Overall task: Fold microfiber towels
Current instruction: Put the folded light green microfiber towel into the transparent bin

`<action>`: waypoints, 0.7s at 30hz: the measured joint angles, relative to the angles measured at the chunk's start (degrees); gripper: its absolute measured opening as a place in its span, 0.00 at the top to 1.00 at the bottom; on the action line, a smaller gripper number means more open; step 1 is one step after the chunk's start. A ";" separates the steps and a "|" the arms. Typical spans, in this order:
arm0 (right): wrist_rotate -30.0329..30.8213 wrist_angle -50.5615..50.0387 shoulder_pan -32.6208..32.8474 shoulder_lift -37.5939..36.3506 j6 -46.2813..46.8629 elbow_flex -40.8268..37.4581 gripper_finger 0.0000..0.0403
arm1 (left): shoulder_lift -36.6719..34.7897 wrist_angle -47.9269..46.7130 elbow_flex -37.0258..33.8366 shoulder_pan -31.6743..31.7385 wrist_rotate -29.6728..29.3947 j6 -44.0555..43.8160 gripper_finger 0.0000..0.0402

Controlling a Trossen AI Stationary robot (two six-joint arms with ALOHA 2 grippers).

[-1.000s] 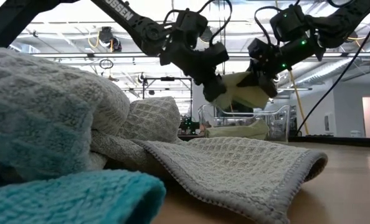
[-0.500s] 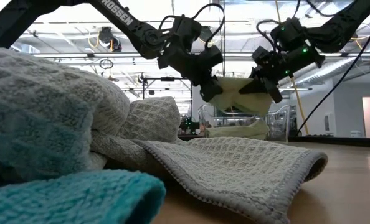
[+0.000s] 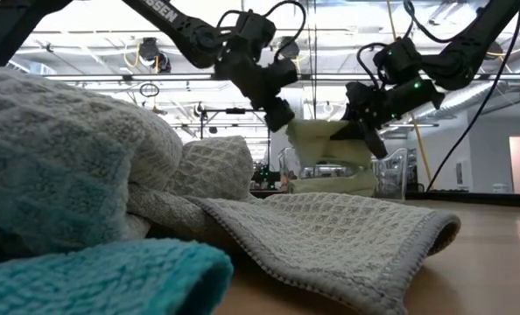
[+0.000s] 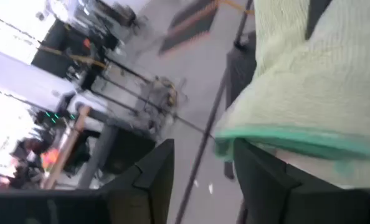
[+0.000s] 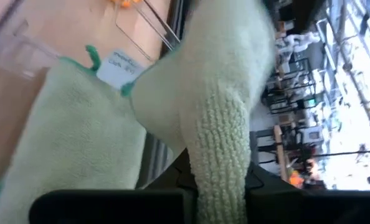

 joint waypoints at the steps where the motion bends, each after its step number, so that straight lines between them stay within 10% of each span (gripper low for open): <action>1: -0.02 0.16 0.00 0.46 -0.74 0.00 0.94 | -0.26 -0.30 0.01 0.01 -0.30 -0.65 0.59; 21: 3.23 5.80 -1.33 7.24 -1.05 5.77 0.94 | -2.37 -7.18 0.02 -0.25 10.09 -15.92 0.61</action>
